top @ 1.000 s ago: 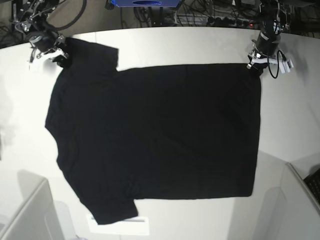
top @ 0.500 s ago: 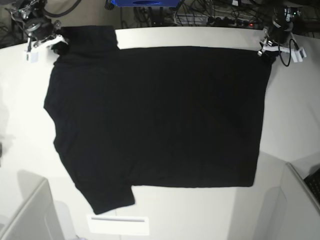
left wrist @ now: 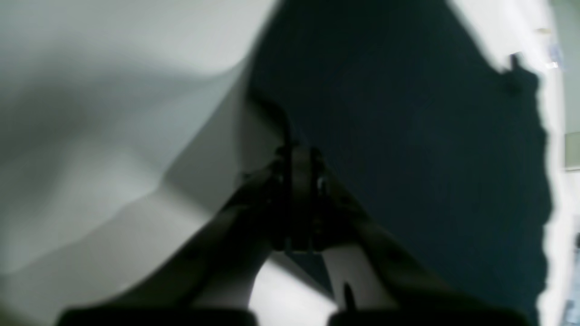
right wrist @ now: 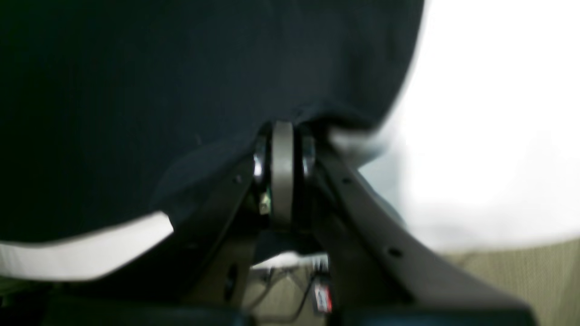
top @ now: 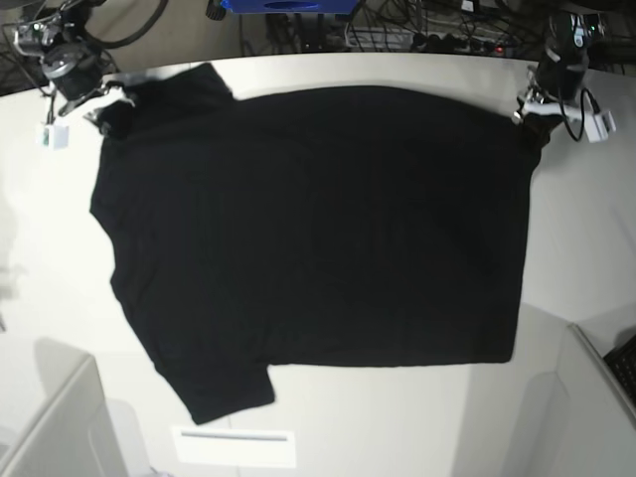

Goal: Fold the T-shirt properly
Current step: 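Grasp the shirt's shoulder corners with both grippers, then lift the shoulders and drag the shirt toward the robot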

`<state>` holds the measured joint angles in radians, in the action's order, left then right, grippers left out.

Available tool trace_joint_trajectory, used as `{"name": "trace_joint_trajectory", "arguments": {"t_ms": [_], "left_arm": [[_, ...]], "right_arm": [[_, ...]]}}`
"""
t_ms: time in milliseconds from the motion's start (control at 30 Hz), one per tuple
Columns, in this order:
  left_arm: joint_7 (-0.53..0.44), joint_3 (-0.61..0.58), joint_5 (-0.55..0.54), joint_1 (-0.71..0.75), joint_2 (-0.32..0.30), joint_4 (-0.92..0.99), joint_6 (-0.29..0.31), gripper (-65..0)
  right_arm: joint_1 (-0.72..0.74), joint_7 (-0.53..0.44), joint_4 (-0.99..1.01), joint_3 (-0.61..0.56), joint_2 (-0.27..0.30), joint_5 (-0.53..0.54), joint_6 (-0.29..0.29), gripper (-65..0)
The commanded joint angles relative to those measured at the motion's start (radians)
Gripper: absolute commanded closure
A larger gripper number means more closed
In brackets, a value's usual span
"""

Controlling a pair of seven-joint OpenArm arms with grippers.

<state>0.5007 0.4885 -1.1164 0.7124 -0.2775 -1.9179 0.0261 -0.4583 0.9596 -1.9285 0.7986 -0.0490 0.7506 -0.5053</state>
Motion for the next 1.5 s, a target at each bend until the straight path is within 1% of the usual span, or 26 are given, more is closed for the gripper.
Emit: {"name": "trace_joint_trajectory", "arguments": {"t_ms": [0,67,100,167,267,300,367,467,600,700,733,833,900,967,1100,1333,1467], "left_arm": [[0.020,0.008,-0.031,-0.026,-0.010,-0.013,0.005,0.0],[0.098,0.008,-0.044,-0.087,-0.007,0.005,0.002,0.0],[0.120,0.008,-0.044,-0.110,-0.006,0.011,-0.007,0.0],[0.145,0.008,-0.044,-0.150,0.016,0.013,-0.044,0.0],[0.145,0.008,-0.044,-0.190,0.025,0.013,-0.076,0.0],[0.145,0.008,-0.044,-0.202,0.025,0.018,-0.090,0.0],[0.145,0.008,-0.044,-0.222,0.021,0.028,-0.117,0.0],[0.145,0.008,-0.044,-0.245,0.021,0.048,-0.133,0.0],[0.140,0.008,-0.043,-0.271,0.019,0.100,-0.171,0.0],[0.140,0.008,-0.043,-0.284,0.022,0.117,-0.176,0.0],[0.140,0.006,-0.043,-0.294,0.022,0.119,-0.177,0.0],[0.140,0.006,-0.043,-0.308,0.024,0.119,-0.179,0.0],[0.141,0.005,-0.043,-0.328,0.024,0.119,-0.179,0.0],[0.145,0.005,-0.029,-0.346,0.024,0.127,-0.179,0.0],[0.145,0.003,0.031,-0.360,0.028,0.131,-0.180,0.0],[0.138,0.008,0.035,-0.382,0.028,0.133,-0.180,0.0],[0.138,0.008,0.035,-0.400,0.028,0.134,-0.180,0.0]], "right_arm": [[0.020,0.014,-0.013,0.005,0.021,0.010,0.003,0.0],[0.076,0.072,-0.010,0.005,0.034,0.010,0.004,0.0],[0.100,0.089,-0.010,0.005,0.034,0.010,0.004,0.0],[0.149,0.117,-0.009,0.006,0.036,0.008,0.009,0.0],[0.212,0.121,0.021,0.006,0.039,0.008,0.067,0.0],[0.229,0.123,0.036,0.005,0.039,0.008,0.076,0.0],[0.264,0.124,0.076,0.005,0.039,0.008,0.079,0.0],[0.312,0.124,0.162,-0.003,0.071,0.007,0.079,0.0],[0.349,0.117,0.245,-0.071,0.113,0.007,0.079,0.0],[0.389,0.117,0.281,-0.080,0.119,0.007,0.081,0.0],[0.404,0.117,0.291,-0.080,0.122,0.007,0.090,0.0],[0.442,0.101,0.320,-0.089,0.131,0.007,0.142,0.0],[0.465,0.083,0.341,-0.109,0.133,0.007,0.152,0.0],[0.485,0.066,0.364,-0.147,0.156,0.007,0.153,0.0],[0.517,0.032,0.426,-0.204,0.166,0.007,0.155,0.0],[0.576,0.022,0.484,-0.210,0.168,0.007,0.155,0.0],[0.609,0.020,0.509,-0.210,0.168,0.007,0.191,0.0]]}}
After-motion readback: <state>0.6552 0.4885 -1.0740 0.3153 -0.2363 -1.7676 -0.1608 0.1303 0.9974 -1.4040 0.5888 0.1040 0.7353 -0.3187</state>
